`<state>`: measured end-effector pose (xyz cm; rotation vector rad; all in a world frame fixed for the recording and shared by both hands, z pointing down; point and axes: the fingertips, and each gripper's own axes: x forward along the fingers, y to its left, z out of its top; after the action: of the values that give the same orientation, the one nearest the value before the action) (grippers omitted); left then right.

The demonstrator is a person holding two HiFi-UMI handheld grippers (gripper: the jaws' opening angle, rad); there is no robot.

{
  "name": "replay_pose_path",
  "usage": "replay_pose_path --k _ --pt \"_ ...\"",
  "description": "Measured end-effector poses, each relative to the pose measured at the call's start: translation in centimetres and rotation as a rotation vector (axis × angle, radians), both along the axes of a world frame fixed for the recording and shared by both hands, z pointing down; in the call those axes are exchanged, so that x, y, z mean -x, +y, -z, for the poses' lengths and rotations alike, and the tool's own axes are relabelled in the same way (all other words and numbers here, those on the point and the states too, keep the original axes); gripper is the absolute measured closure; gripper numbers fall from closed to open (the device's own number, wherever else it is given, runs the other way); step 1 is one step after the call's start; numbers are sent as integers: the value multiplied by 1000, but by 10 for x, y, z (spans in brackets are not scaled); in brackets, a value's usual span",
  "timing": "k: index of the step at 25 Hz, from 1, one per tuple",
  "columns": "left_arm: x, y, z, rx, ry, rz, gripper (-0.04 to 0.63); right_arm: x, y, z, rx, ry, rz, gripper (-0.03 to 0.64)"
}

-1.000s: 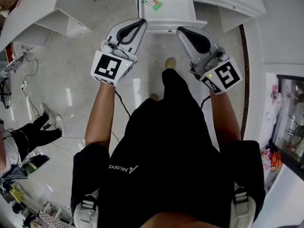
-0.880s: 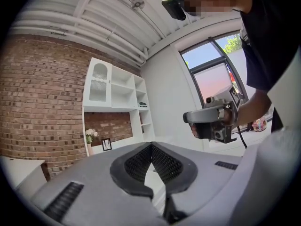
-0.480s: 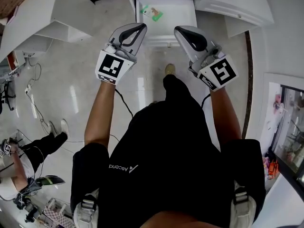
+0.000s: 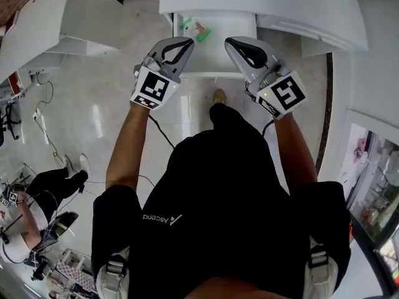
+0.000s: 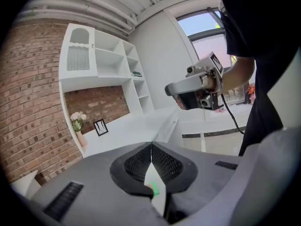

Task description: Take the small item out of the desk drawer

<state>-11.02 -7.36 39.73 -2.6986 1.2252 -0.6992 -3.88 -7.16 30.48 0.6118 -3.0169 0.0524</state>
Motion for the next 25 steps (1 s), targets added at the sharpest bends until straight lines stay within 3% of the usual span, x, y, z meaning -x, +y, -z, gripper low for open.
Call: replay_pose_path --k 8,20,25 --pt "-11 -49 -62 69 -230 -85 583 -6 -50 -21 18 25 56 614" --pt "-9 -83 -144 152 -582 -320 453 -19 -86 -27 31 23 21 614" --pt "-2 -89 -179 172 -694 -435 402 -15 -86 -30 67 32 -28 614"
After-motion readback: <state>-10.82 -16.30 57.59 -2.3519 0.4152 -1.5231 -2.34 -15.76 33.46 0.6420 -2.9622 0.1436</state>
